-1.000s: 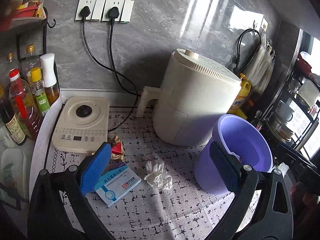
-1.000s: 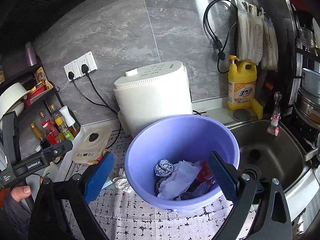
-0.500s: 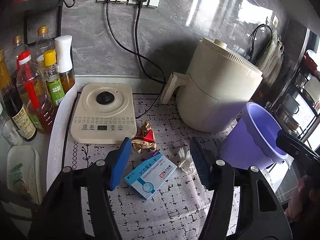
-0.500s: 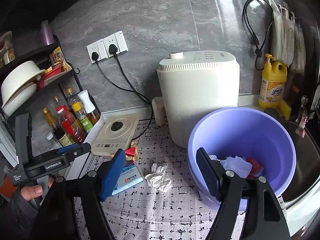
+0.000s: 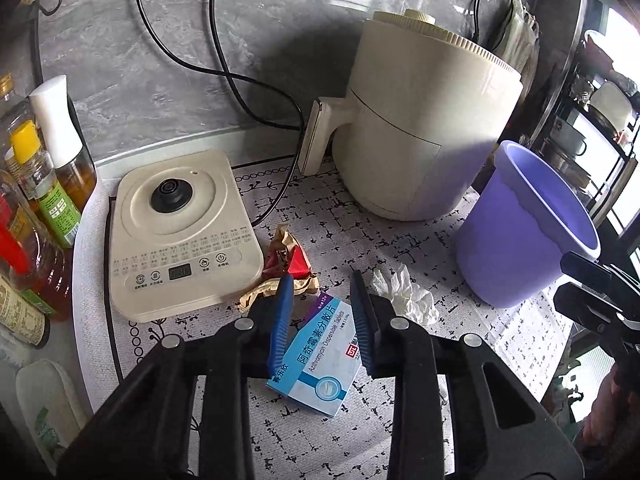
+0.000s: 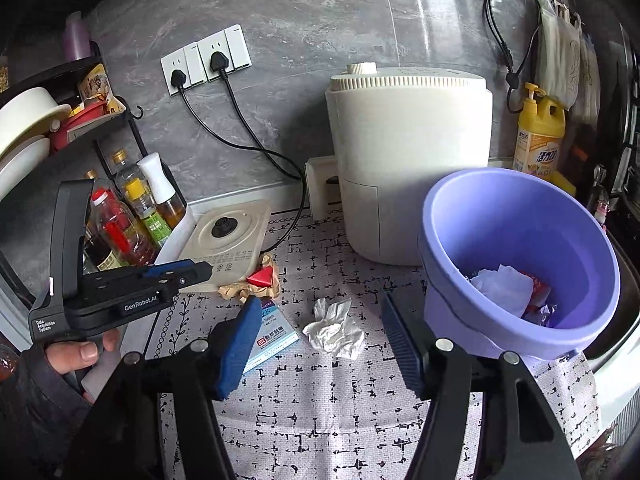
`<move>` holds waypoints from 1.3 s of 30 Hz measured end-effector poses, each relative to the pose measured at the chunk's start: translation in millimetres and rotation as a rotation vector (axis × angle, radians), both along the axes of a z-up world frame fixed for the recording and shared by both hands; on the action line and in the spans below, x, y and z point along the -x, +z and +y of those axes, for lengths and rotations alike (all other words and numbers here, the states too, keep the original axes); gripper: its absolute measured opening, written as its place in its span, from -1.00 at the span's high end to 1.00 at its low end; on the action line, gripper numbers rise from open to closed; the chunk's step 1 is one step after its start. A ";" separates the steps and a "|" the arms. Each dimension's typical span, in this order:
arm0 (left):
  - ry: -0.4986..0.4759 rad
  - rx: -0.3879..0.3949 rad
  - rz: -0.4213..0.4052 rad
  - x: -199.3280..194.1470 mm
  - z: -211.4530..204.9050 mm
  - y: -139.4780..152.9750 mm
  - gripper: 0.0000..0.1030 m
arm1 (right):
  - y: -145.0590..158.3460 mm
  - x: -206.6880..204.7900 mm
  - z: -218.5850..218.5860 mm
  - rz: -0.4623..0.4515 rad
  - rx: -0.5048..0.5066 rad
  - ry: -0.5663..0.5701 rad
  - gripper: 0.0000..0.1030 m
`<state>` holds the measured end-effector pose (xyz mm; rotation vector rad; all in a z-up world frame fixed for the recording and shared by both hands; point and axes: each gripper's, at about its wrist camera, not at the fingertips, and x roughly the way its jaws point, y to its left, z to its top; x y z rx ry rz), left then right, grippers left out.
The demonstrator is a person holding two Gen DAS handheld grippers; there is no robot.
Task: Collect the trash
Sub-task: 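Grasp the red wrapper with the left gripper while the right grasps the crumpled tissue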
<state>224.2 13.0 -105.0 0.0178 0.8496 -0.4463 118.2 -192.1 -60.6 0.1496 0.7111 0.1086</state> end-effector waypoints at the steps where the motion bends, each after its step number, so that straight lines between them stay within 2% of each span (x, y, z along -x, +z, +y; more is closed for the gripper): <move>1: -0.015 -0.010 0.002 -4.5 -2.3 -2.9 0.46 | -3.3 -0.6 1.2 0.008 0.005 -0.008 -0.18; 12: -0.088 -0.050 0.053 -51.3 -18.4 -42.1 0.53 | -34.7 -15.7 11.5 0.089 0.070 -0.052 -0.15; 16: -0.093 -0.051 0.089 -65.8 -20.5 -59.5 0.54 | -40.0 -23.9 16.3 0.106 0.083 -0.052 -0.15; 24: -0.094 -0.054 0.106 -82.1 -24.8 -79.1 0.55 | -50.7 -44.7 18.0 0.145 0.102 -0.047 -0.15; 25: -0.092 -0.055 0.110 -83.0 -24.4 -80.8 0.64 | -52.5 -47.5 18.7 0.150 0.106 -0.043 -0.15; 29: -0.098 -0.046 0.122 -81.7 -20.7 -80.5 0.91 | -61.3 -57.7 21.3 0.167 0.119 -0.021 -0.15; 34: -0.079 -0.008 0.110 -70.2 -10.3 -65.1 0.93 | -75.3 -70.6 25.0 0.190 0.138 0.016 -0.15; 39: -0.018 0.032 0.093 -60.3 10.2 -46.8 0.93 | -90.9 -83.8 29.0 0.218 0.165 0.063 -0.16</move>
